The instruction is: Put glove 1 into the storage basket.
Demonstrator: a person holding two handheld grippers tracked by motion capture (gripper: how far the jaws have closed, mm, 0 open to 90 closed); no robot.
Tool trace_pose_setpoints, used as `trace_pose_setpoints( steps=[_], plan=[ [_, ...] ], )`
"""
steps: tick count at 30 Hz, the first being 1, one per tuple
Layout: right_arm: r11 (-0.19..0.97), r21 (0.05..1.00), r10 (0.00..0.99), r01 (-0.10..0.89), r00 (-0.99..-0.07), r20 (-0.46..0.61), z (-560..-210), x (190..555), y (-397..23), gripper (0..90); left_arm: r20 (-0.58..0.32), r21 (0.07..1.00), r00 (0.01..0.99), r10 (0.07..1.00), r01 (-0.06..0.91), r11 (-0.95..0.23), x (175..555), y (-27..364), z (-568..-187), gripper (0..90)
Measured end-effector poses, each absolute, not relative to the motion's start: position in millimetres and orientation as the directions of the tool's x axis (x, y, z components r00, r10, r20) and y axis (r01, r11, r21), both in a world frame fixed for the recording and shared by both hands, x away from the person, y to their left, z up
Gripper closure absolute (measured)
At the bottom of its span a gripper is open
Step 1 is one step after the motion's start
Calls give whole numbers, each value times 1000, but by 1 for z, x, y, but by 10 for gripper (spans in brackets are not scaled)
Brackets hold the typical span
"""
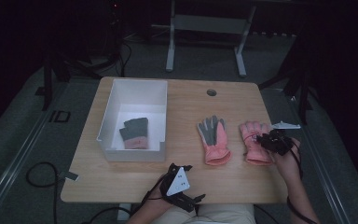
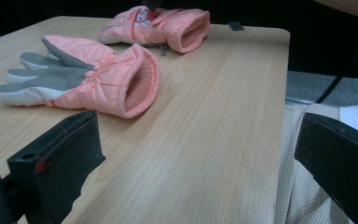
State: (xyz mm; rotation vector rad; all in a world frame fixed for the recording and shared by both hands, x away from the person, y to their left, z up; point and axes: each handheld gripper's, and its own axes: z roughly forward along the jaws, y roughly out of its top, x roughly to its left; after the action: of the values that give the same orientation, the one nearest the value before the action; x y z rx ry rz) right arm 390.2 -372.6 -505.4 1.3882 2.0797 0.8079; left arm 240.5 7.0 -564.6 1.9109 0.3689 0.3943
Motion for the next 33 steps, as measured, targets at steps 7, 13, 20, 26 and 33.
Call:
trace_pose_setpoints(
  steps=[7,13,20,26,33],
  plan=[
    [272,702,946,659,-316,-70,-521,391,-374,625,90,932,898,431,77,-354,242,6,-566,3],
    [282,683,950,673,-293,-103,-534,392,-368,754,99,930,898,429,70,-360,240,6,-565,3],
    [256,692,958,675,-272,-89,-536,392,-366,839,96,931,897,430,72,-357,240,6,-565,3],
    [225,713,963,664,-262,-59,-517,387,-368,876,76,942,893,443,81,-325,241,9,-564,3],
    [229,750,959,620,-276,-64,-487,382,-363,879,73,940,889,452,90,-329,243,9,-565,3]
  ],
)
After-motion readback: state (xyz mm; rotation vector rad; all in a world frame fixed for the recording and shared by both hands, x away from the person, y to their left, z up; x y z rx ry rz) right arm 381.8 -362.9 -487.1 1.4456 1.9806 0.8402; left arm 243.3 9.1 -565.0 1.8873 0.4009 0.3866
